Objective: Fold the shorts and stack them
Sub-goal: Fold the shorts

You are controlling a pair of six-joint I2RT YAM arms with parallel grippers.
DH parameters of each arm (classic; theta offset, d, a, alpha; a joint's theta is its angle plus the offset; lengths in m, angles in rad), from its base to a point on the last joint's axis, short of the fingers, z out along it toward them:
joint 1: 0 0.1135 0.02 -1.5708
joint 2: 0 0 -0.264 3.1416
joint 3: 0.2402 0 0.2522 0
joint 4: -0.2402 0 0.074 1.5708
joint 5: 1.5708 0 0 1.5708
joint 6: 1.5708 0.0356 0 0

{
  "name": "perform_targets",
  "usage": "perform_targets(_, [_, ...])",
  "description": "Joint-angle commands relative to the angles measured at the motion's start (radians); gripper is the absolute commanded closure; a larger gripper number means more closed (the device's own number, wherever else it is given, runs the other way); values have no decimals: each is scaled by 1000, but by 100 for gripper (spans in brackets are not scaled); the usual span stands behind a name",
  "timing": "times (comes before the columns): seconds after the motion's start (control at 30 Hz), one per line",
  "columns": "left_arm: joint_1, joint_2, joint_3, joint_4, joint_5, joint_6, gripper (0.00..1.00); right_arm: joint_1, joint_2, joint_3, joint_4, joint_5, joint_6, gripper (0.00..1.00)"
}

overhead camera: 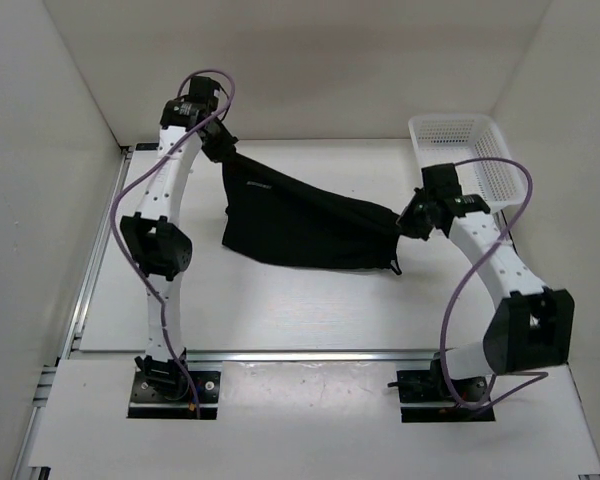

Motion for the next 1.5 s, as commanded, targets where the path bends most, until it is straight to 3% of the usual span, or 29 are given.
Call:
perform_targets(0.0, [26,75,118,61,-9,92,90,-53,100,101,23,114,-70,99])
perform_targets(0.33, [3,274,250,314,51,184,90,-111,416,359,83,114,-111,99])
perform_targets(0.37, [3,299,278,333,51,184,90,-111,446,392,83,100,-126,88])
perform_targets(0.4, [3,322,328,347,51,184,90,-111,502,428,83,76,-136,69])
perform_targets(0.43, [3,350,350,385,51,184,89,-111,522,458,74,58,-136,33])
perform_targets(0.47, [3,350,361,409,51,172,79,-111,535,494,74,42,-136,19])
perform_targets(0.5, [3,341,361,435,51,172,59,-111,535,494,85,19,-146,13])
perform_targets(0.57, [3,304,339,480,79,172,15,-99,504,479,97,19,-146,7])
perform_targets(0.6, [3,293,327,480,89,181,0,-90,487,464,106,19,-146,7])
perform_targets(0.7, [3,202,186,480,108,231,0,-69,409,387,119,19,-146,6])
perform_targets(0.87, [67,39,-201,448,140,320,0,-69,288,250,119,-12,-137,6])
perform_targets(0.97, [76,29,-321,399,119,356,0,-69,225,168,109,-53,-126,4])
perform_targets(1.07, [76,66,-333,374,119,370,0,-69,176,115,100,-65,-126,4])
perform_targets(1.17, [67,144,-281,356,131,370,9,-69,135,101,82,-65,-126,4])
perform_targets(1.33, [58,229,-280,334,137,330,12,-81,82,92,50,-65,-126,3])
perform_targets(1.47, [49,241,-320,334,189,302,29,-104,58,57,40,-65,-137,2])
